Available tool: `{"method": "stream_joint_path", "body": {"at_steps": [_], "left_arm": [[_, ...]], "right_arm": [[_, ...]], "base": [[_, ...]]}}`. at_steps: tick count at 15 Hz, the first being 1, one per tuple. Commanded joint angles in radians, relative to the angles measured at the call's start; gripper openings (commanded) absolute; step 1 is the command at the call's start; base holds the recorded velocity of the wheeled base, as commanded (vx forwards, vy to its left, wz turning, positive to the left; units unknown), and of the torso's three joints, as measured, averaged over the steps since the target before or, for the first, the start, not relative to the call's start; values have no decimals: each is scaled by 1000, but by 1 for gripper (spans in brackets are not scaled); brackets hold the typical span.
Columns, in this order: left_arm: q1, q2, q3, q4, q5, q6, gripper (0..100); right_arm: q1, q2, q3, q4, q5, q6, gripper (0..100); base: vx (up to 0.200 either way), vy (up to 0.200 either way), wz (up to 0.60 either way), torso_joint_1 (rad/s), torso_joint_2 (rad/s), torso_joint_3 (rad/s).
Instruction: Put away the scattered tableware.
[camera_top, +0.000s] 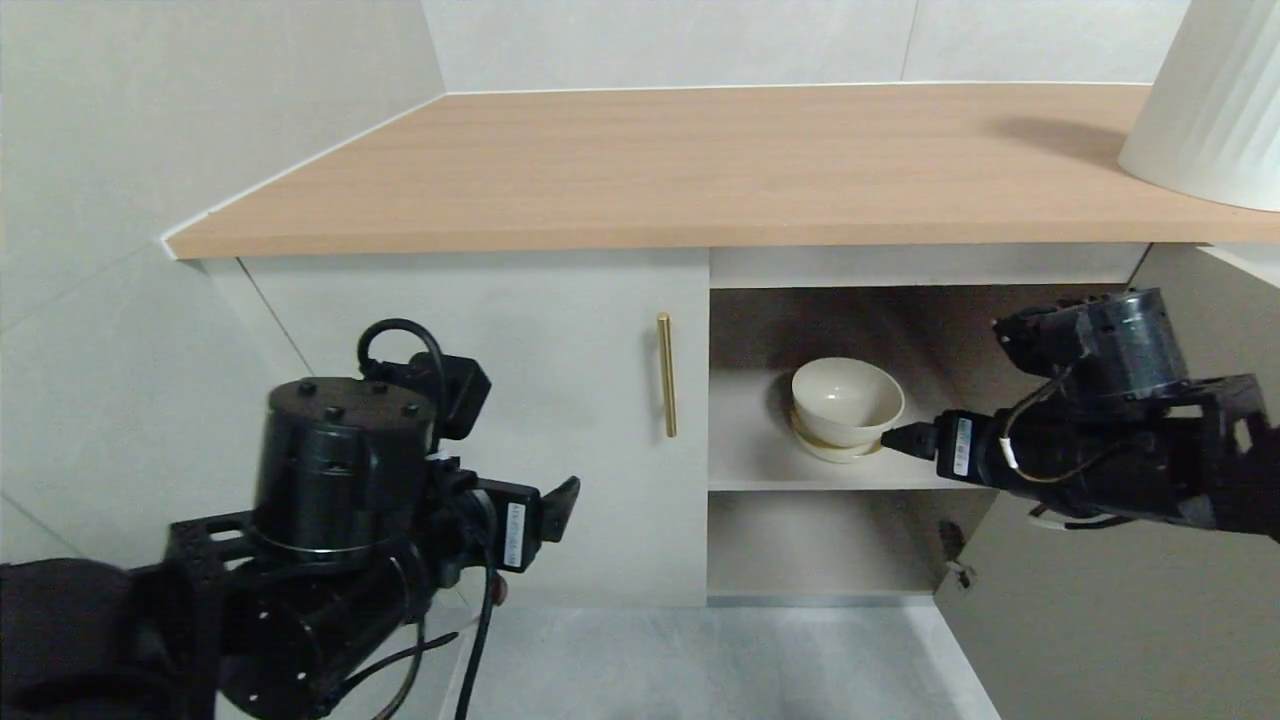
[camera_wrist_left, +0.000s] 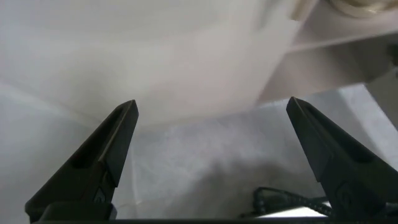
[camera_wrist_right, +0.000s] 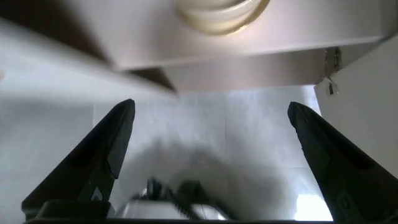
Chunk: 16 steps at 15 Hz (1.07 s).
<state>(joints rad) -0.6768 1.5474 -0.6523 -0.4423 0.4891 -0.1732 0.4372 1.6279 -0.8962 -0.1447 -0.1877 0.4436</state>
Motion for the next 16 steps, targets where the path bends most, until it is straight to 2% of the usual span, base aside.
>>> {"method": "stream_joint_path", "body": {"at_steps": [1,2,3,4,5,8,10,16], "left_arm": [[40,-162,79,5,-21,12,100],[45,-171,88,5,-21,12,100],[82,-204,126,5,-21,12,100],[83,-211,149,4,-21,18,100],[86,-213,151,2,-20,29,100],[102,-228,142,1,-17,34,100],[100,-222,134,-1,-17,46,100],[98,-222,140,1,-15,47,100]], "right_arm": [[23,-186,62,54,16,-8,100],[23,-203,63,68,20,-8,100],[41,-256,79,132,66,-8,100],[64,-266,83,149,80,-10,100],[66,-267,86,151,80,-10,100],[84,-266,103,151,77,-36,100],[95,-267,115,149,73,-39,100],[95,-273,122,151,70,-39,100]], "base": [[0,0,0,0,0,0],[0,0,0,0,0,0],[0,0,0,0,0,0],[0,0,0,0,0,0],[0,0,0,0,0,0],[0,0,0,0,0,0],[-200,0,0,5,5,5],[-200,0,0,2,2,0]]}}
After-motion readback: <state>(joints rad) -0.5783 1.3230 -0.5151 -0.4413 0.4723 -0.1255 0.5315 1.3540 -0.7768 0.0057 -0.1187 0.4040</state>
